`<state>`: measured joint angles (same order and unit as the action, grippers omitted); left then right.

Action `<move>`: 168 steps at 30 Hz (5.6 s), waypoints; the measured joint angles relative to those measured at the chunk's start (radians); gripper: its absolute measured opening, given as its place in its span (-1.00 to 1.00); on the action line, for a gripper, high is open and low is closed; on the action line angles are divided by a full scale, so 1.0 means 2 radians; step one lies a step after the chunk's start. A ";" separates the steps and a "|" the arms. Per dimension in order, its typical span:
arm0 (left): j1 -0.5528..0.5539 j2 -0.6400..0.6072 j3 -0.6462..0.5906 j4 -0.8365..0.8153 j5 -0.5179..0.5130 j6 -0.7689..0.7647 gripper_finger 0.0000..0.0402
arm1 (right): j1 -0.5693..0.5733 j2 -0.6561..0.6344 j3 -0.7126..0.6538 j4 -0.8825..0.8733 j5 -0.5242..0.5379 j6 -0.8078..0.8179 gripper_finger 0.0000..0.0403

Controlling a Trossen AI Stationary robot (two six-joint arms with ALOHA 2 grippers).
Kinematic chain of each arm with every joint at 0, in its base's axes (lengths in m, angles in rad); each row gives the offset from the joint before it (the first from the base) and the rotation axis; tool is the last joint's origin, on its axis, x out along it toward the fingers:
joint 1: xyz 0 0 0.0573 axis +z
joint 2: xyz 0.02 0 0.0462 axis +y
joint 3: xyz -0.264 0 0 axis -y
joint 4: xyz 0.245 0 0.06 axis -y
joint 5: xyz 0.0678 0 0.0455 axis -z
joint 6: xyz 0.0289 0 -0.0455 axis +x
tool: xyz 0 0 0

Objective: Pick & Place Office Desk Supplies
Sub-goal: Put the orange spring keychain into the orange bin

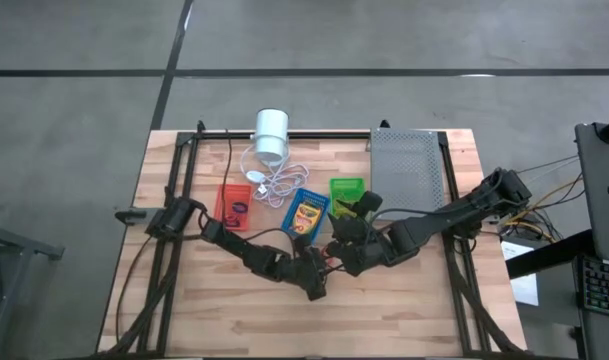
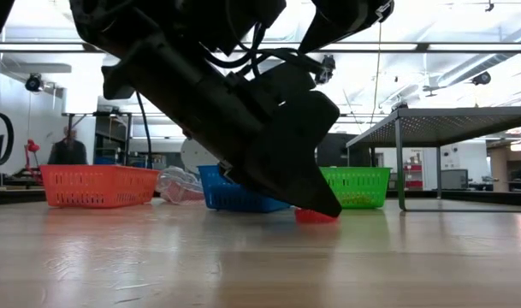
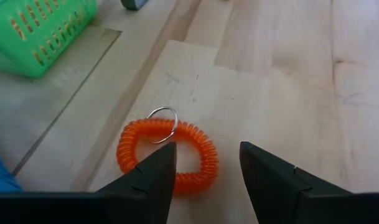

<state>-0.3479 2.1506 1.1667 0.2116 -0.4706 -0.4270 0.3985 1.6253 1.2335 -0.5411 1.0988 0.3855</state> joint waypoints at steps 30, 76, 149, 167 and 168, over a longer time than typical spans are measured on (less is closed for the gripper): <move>-0.003 0.000 -0.001 -0.002 0.009 0.005 -0.42 | 0.000 0.000 0.000 0.000 0.000 0.000 -0.01; -0.013 0.007 0.004 -0.013 0.017 0.001 -0.41 | 0.000 0.000 0.000 0.001 0.000 0.000 -0.01; -0.028 -0.066 0.005 -0.132 -0.034 -0.010 -0.86 | 0.000 0.000 0.000 0.004 0.000 0.000 -0.01; -0.029 -0.106 0.002 -0.201 -0.070 -0.012 -0.86 | 0.000 0.000 0.000 0.004 0.000 0.000 -0.01; -0.030 -0.109 0.002 -0.206 -0.071 -0.012 -0.86 | 0.000 0.000 0.000 0.004 0.000 0.000 -0.01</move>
<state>-0.4072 1.9326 1.1706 -0.2014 -0.6136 -0.4510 0.3988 1.6249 1.2327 -0.5339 1.0986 0.3851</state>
